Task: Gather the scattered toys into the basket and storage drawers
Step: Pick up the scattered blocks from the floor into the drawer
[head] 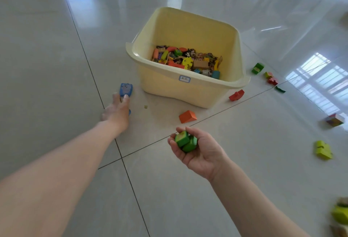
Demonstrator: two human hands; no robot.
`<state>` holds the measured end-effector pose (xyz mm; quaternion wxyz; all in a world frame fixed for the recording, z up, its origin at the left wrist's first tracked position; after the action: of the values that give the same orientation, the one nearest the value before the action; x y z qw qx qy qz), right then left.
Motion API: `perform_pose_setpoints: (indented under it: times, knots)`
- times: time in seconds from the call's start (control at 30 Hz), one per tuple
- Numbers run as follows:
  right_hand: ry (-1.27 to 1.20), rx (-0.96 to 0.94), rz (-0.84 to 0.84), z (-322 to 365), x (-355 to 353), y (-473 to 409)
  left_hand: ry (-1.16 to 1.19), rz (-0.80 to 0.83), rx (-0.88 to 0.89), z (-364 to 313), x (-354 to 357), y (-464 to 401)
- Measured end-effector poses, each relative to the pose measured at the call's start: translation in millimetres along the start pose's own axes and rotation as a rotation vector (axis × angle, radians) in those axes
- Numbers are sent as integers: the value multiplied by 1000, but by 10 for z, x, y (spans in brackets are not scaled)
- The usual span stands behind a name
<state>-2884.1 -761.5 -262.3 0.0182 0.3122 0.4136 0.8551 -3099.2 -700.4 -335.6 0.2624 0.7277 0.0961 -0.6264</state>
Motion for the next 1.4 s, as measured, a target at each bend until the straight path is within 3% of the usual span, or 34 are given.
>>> perform_pose_setpoints:
  times: [0.13, 0.3, 0.43, 0.53, 0.63, 0.7, 0.77, 0.83, 0.93, 1.0, 1.1, 1.17, 1.3, 1.4]
  knots:
    - [-15, -1, -3, 14, -112, 10, -2, -1, -68, 113, 59, 67]
    - [-27, 2, -133, -22, -271, 7, 87, 56, 13, 100, 3, 139]
    - [-122, -14, -164, 188, -168, 61, 864, 126, 86, -385, -408, 416]
    - [-185, -162, -73, 712, 150, 44, 1377, 213, 72, -840, -1069, 433]
    - [-346, -332, 123, 1176, 497, 36, 1854, 429, -39, -1202, -1616, 328]
    - [-387, -361, 253, 1294, 608, 29, 2098, 530, -22, -1296, -1724, 207]
    - [-343, -383, 327, 1286, 584, 21, 2176, 571, 60, -1314, -1635, 121]
    - [-273, -403, 346, 1166, 471, 2, 2070, 427, 62, -1231, -1404, 115]
    - [-2, -397, 236, 805, 284, -84, 1697, -215, -39, -842, -1045, 145]
    - [405, -414, 115, 526, 186, -169, 1393, -429, -133, -536, -808, 82]
    - [1146, -437, 43, 161, 60, -284, 900, -314, -237, -169, -425, -161]
    - [1420, -382, 107, -39, 10, -367, 719, -189, -172, -55, -228, -251]
    - [1611, -442, 108, -186, -39, -516, 597, -40, 69, -152, -80, -404]
    - [1583, -504, 33, -157, -76, -599, 433, 90, 86, -262, -47, -579]
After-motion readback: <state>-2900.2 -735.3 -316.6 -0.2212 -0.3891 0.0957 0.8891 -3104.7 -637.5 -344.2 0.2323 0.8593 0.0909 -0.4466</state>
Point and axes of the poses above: each hand's wrist, its own y-axis away from the middle knuckle, its own x-axis out of the palm, z = x × y, the point moved 2 cm from there along -y, towards the middle knuckle, and after that the axes turned 8 degrees about -x, right-handed, at the moved point
